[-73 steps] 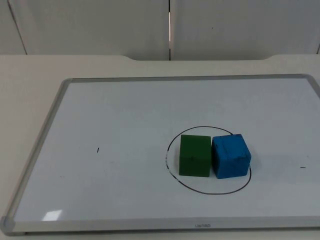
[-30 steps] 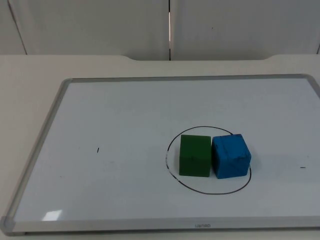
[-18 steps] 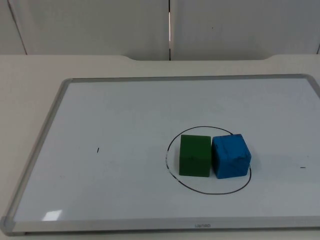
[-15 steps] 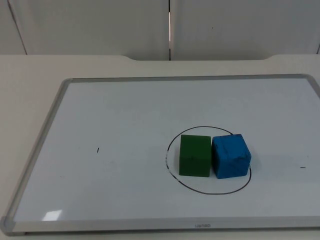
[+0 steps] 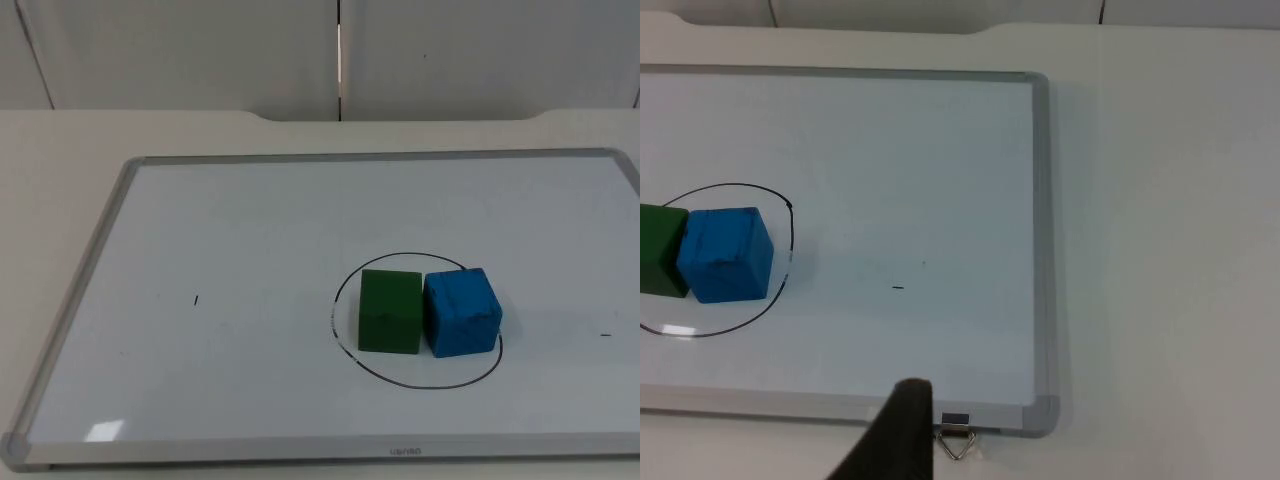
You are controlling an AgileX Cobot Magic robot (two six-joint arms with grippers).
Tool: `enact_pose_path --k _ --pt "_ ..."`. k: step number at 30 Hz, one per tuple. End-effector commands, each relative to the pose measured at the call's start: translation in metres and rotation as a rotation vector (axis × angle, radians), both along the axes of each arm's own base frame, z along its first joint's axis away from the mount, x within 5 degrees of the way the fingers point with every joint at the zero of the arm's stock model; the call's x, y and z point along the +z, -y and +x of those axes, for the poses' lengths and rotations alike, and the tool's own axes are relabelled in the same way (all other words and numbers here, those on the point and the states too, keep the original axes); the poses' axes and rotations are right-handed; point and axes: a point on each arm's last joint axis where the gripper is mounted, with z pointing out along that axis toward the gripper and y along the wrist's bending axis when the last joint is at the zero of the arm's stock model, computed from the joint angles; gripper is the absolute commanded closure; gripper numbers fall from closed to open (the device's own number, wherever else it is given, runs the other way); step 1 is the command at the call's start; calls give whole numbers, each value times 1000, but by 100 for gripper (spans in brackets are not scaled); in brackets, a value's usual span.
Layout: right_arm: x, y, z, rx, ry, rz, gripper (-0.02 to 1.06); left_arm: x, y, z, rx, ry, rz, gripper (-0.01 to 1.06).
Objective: Push the two cubes into the marked area.
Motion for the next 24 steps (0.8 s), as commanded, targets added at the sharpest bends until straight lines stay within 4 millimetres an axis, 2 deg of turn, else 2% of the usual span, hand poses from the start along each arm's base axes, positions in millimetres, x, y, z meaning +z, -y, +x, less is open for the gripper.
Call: enact_pose_path --k 1,24 --pt "0 0 0 -4 13 4 -1 0 0 1 35 10 -3 0" --pt "0 0 0 -4 13 4 -1 0 0 1 85 10 -1 0"
